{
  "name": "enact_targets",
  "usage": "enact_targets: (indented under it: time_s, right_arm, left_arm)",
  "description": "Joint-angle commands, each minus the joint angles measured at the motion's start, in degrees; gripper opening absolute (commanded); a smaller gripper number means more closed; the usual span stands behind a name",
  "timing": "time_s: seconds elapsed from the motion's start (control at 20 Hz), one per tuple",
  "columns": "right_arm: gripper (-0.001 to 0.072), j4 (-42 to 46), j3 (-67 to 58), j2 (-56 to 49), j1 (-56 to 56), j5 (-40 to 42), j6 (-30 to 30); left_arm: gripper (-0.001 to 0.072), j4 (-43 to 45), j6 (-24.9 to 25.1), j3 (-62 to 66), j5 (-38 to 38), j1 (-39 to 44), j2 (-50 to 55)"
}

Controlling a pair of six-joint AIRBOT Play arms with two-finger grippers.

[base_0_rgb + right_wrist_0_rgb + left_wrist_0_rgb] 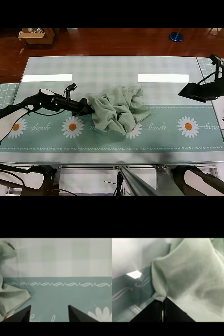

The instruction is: Fold the shirts.

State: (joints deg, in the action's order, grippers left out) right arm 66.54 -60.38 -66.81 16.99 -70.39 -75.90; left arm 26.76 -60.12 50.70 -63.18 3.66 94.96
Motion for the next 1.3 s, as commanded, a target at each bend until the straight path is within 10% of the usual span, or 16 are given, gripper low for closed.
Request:
enact_targets:
  time_s: [0.0, 1.05, 1.2, 1.25]
  right_arm:
    - [0.0547, -5.27, 4.61, -1.44, 1.16, -0.15, 0.90]
    - [0.0559, -32.41, 20.04, -17.42, -15.37, 21.88, 5.07]
    - [0.0401, -33.05, 20.02, -18.60, -21.35, 23.87, 5.20]
    - [0.0194, -33.27, 19.69, -18.60, -22.95, 24.28, 5.27]
  left_arm:
    - [0.0021, -0.61, 1.90, 0.63, -4.02, -0.59, -0.98]
    - [0.0021, -0.66, 7.21, 0.66, -6.97, -1.40, -10.25]
    - [0.0020, -0.66, 7.63, 0.66, -6.99, -1.40, -10.25]
    - [0.0021, -0.66, 7.63, 0.66, -6.99, -1.40, -10.27]
